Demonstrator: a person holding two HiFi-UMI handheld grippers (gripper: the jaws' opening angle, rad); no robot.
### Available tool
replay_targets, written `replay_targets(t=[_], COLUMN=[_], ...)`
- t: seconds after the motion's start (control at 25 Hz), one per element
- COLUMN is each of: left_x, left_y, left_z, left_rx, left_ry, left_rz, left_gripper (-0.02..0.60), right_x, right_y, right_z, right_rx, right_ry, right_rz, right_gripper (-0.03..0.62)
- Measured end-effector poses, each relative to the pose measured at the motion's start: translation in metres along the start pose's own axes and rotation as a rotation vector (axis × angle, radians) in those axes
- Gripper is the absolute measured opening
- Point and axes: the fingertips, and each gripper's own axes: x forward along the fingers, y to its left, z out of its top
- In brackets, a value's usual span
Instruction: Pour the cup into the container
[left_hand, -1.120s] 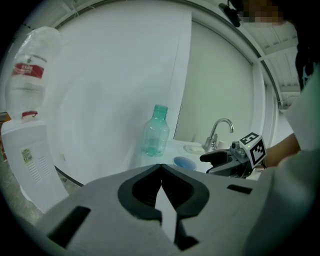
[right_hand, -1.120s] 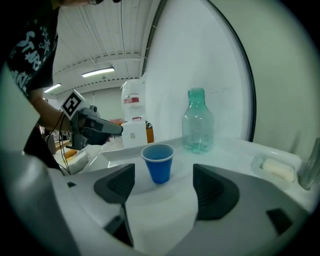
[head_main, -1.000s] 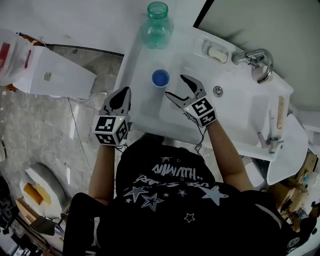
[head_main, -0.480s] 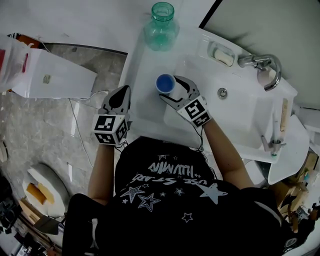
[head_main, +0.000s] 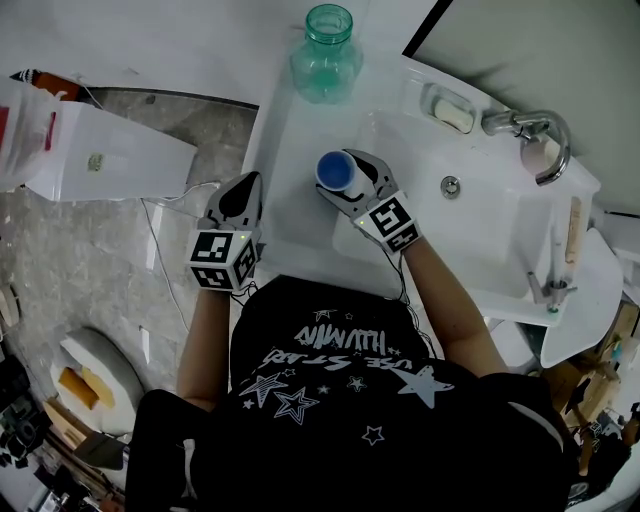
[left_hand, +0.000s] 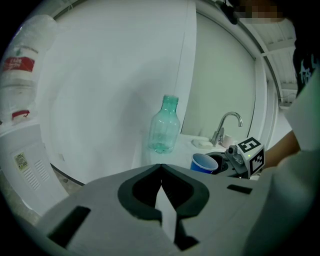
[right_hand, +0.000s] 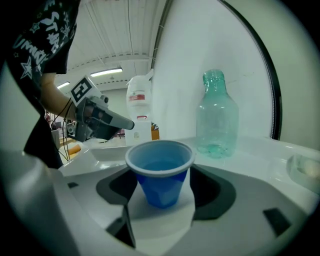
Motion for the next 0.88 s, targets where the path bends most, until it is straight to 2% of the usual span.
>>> replay_targets(t=[0.08, 0.44, 0.64, 0.88], left_x=[0.001, -0.002, -0.002, 0.0], left_y=[0.0, -0.002, -0.003, -0.004], left_z=[0.0, 0.002, 0.008, 0.032], left_rx=[0.0, 0.0, 0.005, 0.019], left_ry=[-0.001, -0.011, -0.025, -0.064], left_rz=[0.0, -0.004, -0.005, -0.009], left_gripper=[0.009, 0.009, 0.009, 0.009], right_x=[0.001, -0.003, -0.019, -0.043], right_y=[0.002, 0.002, -0.005, -0.029], right_z=[0.0, 0.005, 0.029, 0.064], right_rx=[-0.002, 0.002, 0.033, 0.071], right_ry=[0.002, -0.001, -0.066, -0.09], right_rz=[0.006, -0.009, -0.028, -0.049], right_gripper=[0.306, 0.278, 0.275, 0.275])
